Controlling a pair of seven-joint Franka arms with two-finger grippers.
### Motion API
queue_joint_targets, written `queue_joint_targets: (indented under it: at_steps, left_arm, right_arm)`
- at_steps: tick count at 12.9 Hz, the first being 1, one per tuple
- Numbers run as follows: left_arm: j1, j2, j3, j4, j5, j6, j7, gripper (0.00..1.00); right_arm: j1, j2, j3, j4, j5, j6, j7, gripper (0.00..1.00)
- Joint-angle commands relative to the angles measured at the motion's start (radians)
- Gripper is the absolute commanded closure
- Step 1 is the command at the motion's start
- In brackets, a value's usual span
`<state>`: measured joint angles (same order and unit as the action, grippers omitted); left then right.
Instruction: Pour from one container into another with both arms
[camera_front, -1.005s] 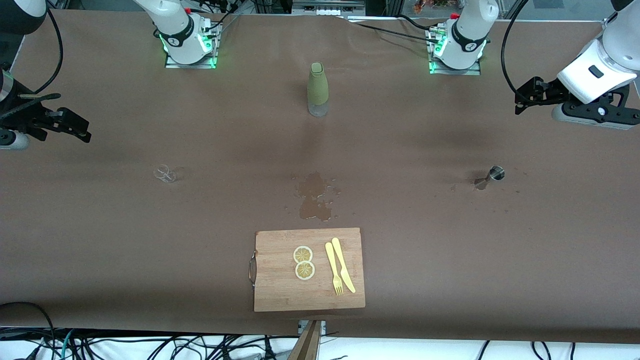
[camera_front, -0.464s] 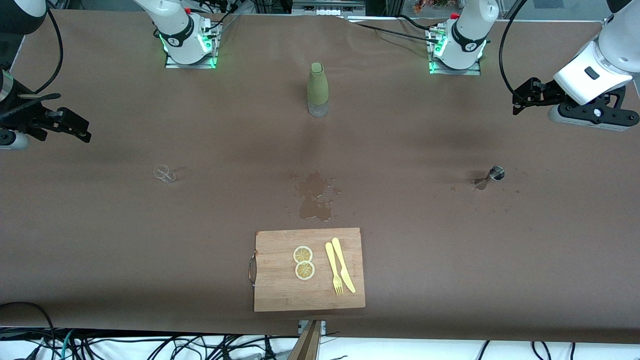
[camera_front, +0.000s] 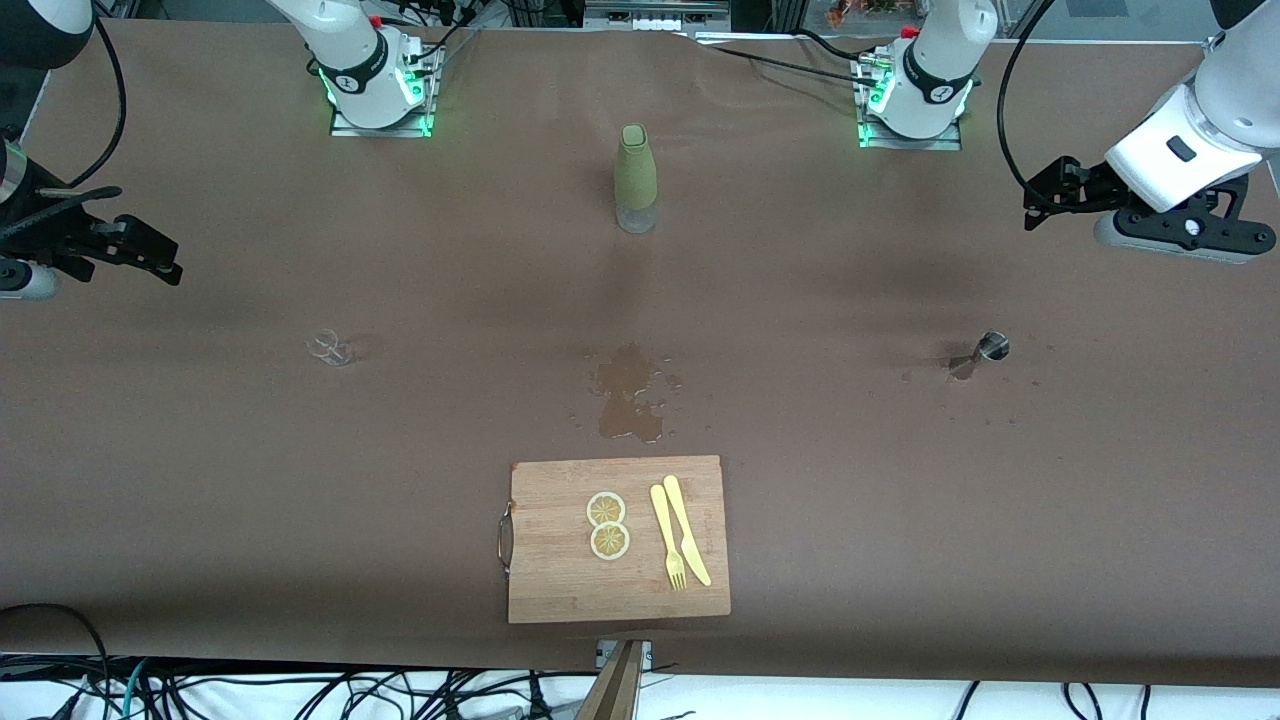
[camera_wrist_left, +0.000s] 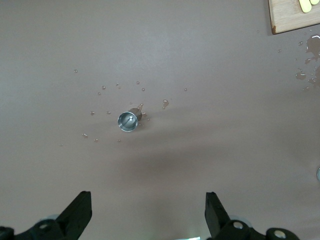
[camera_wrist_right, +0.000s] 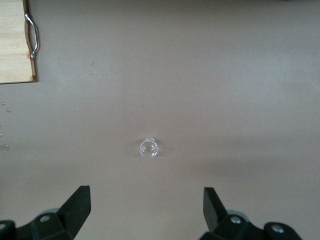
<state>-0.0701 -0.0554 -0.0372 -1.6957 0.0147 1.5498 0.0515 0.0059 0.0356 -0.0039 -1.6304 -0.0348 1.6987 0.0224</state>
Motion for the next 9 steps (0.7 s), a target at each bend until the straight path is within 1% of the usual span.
queue_joint_targets:
  at_steps: [1,9]
  left_arm:
    - [0.009,0.005,-0.003,0.008,-0.019,-0.013,0.004,0.0]
    - [0.01,0.005,0.003,0.022,-0.016,-0.007,0.002,0.0]
  right_arm:
    - [-0.007,-0.019,0.005,-0.013,0.016,-0.008,-0.006,0.0]
    - [-0.007,-0.019,0.005,-0.013,0.016,-0.008,-0.006,0.0]
